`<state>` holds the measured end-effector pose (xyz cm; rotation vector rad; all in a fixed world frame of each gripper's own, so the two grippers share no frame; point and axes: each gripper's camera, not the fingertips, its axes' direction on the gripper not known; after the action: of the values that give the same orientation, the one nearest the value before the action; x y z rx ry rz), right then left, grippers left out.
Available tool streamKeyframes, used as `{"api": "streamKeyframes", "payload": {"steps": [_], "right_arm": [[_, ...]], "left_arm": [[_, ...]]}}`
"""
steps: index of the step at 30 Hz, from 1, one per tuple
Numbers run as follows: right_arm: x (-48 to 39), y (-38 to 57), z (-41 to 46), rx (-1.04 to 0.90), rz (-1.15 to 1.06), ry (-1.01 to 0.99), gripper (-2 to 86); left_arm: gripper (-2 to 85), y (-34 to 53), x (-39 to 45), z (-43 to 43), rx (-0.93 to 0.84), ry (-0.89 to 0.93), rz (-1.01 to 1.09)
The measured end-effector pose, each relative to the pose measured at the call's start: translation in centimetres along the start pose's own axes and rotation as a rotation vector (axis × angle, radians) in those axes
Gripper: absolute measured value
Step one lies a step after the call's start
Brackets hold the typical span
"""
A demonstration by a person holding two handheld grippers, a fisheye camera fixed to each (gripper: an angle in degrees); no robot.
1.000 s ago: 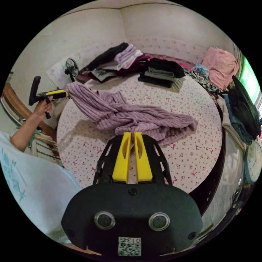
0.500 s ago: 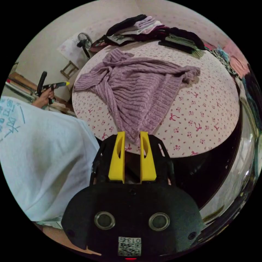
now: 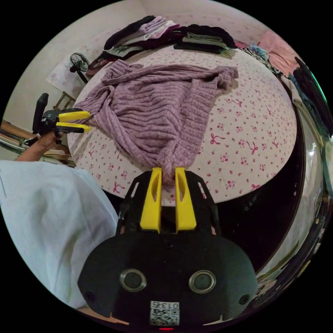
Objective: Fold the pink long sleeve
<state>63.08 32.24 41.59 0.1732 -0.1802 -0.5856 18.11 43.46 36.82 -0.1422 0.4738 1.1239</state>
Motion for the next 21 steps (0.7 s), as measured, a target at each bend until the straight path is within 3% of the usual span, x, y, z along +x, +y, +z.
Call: {"api": "streamKeyframes", "payload": {"steps": [2,8,13,16,21], "right_arm": [[0.1,-0.6,-0.6,-0.001,0.014,-0.005,4.6],[1.2,-0.3,-8.1,0.301,-0.019,-0.117,3.5],[1.7,3.1,-14.2,0.458,-0.165,-0.212,3.3],[1.7,5.3,-14.8,0.403,-0.210,-0.209,3.5],[1.1,6.8,-7.7,-0.035,-0.145,-0.144,4.6]], "left_arm": [[11.3,-0.6,-0.5,0.6,0.003,-0.029,-0.021],[3.1,-1.4,-2.5,-0.1,-0.038,0.018,-0.049],[1.7,1.3,-3.3,-7.0,0.180,0.072,-0.048],[1.2,3.2,-3.9,-7.8,0.209,0.200,-0.072],[0.4,5.2,-3.5,-2.6,-0.034,0.277,-0.070]]}}
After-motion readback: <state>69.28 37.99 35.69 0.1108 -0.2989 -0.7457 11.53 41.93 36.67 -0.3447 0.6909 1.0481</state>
